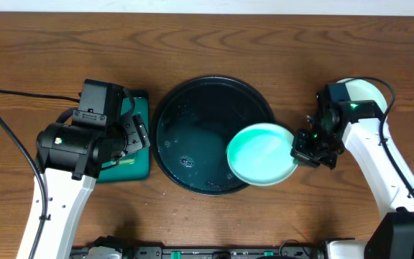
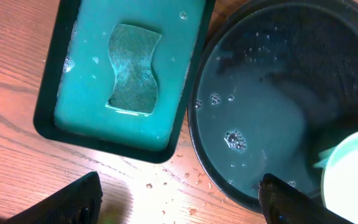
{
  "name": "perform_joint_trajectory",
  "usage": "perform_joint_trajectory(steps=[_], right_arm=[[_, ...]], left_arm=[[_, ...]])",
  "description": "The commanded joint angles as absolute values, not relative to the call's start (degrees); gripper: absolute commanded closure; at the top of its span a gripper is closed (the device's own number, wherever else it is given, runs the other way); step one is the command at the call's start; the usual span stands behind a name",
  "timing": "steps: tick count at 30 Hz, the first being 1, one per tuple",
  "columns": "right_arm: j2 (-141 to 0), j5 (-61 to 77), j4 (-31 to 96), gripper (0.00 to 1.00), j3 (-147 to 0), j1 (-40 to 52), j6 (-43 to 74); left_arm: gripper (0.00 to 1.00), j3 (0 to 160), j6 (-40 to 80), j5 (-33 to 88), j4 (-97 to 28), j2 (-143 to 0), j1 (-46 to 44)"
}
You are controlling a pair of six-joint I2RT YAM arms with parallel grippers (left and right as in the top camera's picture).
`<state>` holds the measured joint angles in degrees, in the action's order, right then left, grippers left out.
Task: Clean dirty plates on tray and stack at the side
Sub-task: 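Lift and tilt the mint-green plate upright over the black tray to drain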
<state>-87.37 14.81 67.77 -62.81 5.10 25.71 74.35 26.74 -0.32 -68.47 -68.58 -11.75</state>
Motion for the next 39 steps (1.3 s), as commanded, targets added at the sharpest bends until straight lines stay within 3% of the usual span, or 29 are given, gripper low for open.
perform_joint_trajectory(steps=[1,9,15,29,39], right_arm=[[-87.11,12.03,61.98,0.99,-63.20,6.50,20.18],[-87.11,8.69,42.17,0.99,-63.20,11.88,18.98],[-87.11,-5.17,32.47,0.99,-63.20,22.50,14.74],[-87.09,-48.95,29.85,0.99,-64.45,44.36,-0.56],[-87.11,-72.31,25.32,0.99,-64.51,55.68,-17.93]], left_arm=[[0.19,74.94,26.61,-0.45,-68.47,-68.49,-11.92],[0.19,74.32,26.61,-0.45,-68.31,-68.60,-11.92],[0.19,74.15,26.61,-0.45,-68.42,-68.60,-11.94],[0.19,74.15,26.61,-0.45,-68.51,-68.62,-11.92],[0.18,74.13,26.61,-0.45,-68.55,-69.71,-11.92]])
